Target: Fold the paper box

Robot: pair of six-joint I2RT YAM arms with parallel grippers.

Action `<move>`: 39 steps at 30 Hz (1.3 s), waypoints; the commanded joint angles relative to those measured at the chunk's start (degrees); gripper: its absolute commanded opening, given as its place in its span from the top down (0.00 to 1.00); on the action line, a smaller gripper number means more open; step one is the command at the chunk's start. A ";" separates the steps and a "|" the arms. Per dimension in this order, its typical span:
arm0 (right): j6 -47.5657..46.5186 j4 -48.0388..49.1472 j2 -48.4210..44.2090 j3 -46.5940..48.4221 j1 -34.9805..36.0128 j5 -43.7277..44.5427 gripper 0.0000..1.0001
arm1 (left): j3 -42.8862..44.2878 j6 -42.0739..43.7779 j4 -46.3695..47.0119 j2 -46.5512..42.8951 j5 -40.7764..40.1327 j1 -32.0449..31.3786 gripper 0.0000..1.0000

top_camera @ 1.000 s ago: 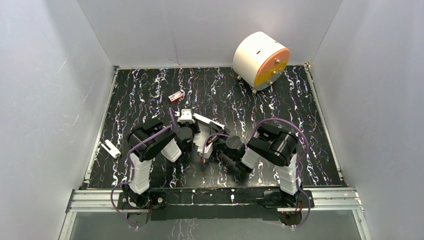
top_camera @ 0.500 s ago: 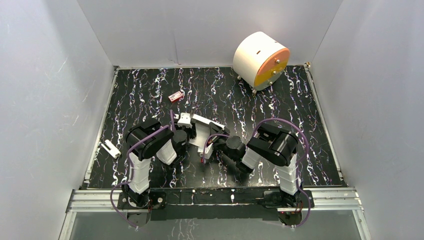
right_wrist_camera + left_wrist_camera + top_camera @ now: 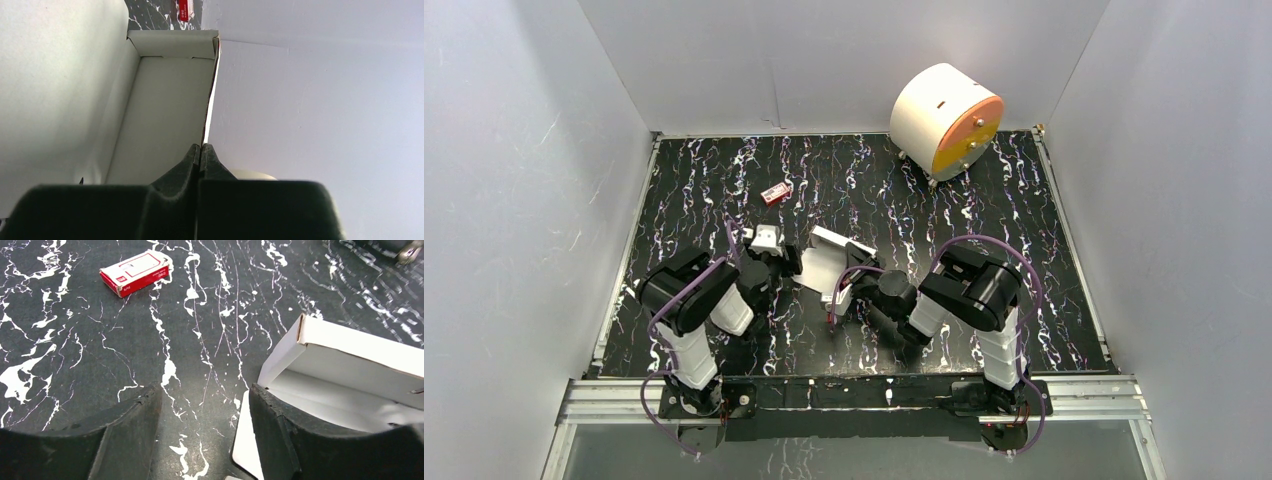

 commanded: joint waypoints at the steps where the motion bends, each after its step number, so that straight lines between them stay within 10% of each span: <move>1: 2.67 -2.33 -0.90 -0.72 -0.32 0.40 0.90 | -0.47 -6.05 10.12 -5.39 3.01 2.34 0.37; 16: 18.58 -22.29 -16.07 0.17 -0.23 0.34 0.33 | 8.11 -22.11 -28.57 -21.56 9.08 7.97 0.32; 29: 49.64 -51.56 -36.19 6.65 -0.56 -0.37 0.25 | 23.31 -25.42 -58.40 -23.91 18.53 9.37 0.29; 39: 79.07 -48.64 -44.03 1.90 -6.32 1.80 0.26 | 25.40 -28.65 -55.33 -17.03 28.73 9.64 0.29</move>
